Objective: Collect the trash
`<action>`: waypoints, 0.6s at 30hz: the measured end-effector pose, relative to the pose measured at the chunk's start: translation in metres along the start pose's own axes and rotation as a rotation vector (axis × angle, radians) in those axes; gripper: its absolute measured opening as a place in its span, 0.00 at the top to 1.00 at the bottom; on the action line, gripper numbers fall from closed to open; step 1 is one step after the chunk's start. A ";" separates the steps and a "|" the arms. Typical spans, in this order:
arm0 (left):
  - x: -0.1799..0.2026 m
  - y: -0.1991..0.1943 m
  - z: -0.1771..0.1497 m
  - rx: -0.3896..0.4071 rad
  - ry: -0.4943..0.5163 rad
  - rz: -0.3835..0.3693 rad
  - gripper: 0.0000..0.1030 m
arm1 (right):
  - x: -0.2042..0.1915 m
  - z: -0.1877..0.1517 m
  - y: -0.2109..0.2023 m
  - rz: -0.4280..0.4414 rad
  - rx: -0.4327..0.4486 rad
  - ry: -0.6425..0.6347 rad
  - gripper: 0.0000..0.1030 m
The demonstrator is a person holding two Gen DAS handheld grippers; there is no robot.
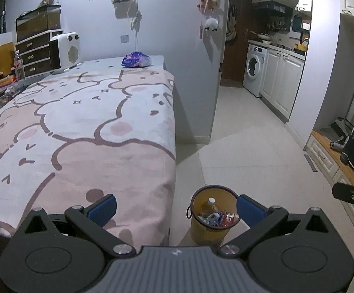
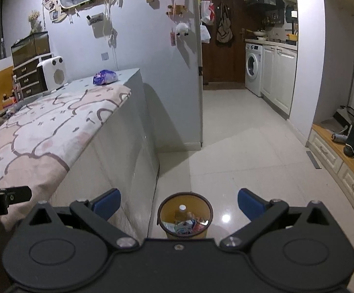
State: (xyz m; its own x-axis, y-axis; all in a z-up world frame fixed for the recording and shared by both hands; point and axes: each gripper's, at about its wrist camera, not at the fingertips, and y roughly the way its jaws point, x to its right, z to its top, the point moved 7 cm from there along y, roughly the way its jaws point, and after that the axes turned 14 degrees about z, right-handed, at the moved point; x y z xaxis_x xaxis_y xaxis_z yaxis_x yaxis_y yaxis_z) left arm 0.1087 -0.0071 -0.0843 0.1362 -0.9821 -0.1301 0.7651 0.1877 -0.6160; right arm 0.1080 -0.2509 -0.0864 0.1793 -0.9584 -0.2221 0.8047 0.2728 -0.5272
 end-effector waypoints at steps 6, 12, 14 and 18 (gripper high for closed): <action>0.003 0.000 -0.008 -0.022 0.005 0.000 0.00 | -0.002 -0.008 -0.002 0.008 -0.016 0.005 0.00; 0.005 -0.002 -0.012 -0.031 0.004 0.000 0.00 | -0.003 -0.011 -0.005 -0.008 -0.018 -0.005 0.00; 0.005 -0.003 -0.012 -0.030 0.005 0.000 0.00 | -0.003 -0.012 -0.005 -0.011 -0.021 -0.007 0.00; 0.005 -0.003 -0.012 -0.029 0.007 -0.006 0.00 | -0.004 -0.014 -0.006 -0.012 -0.027 -0.011 0.00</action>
State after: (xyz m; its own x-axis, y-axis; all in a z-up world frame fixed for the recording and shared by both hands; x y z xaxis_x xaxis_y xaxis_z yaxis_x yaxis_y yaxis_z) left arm 0.0991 -0.0127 -0.0923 0.1271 -0.9831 -0.1321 0.7474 0.1824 -0.6388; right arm 0.0951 -0.2470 -0.0937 0.1760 -0.9625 -0.2063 0.7915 0.2630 -0.5517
